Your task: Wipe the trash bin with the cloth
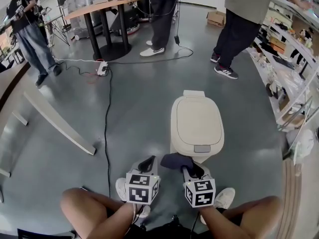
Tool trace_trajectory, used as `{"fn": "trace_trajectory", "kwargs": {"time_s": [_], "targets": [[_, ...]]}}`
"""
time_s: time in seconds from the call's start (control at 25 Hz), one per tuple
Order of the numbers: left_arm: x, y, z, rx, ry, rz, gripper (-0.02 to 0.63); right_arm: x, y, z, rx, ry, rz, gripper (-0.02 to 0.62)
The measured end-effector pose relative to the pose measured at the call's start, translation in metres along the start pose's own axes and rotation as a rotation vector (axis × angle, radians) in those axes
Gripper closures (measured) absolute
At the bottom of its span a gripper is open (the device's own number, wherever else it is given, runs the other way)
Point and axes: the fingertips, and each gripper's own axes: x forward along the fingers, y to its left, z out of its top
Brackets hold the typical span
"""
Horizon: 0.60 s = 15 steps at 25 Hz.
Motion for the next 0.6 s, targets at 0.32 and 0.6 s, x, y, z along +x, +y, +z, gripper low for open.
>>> {"fn": "trace_trajectory", "kwargs": {"time_s": [0.32,0.6], "targets": [[0.011,-0.018,-0.002,0.017,0.02,-0.026,0.606,-0.004,-0.024,-0.006,0.005,0.01,-0.04,0.492],[0.016,-0.026,-0.005,0.022,0.032,-0.039,0.606,-0.008,-0.041,-0.016,0.03,0.042,-0.072,0.492]]}}
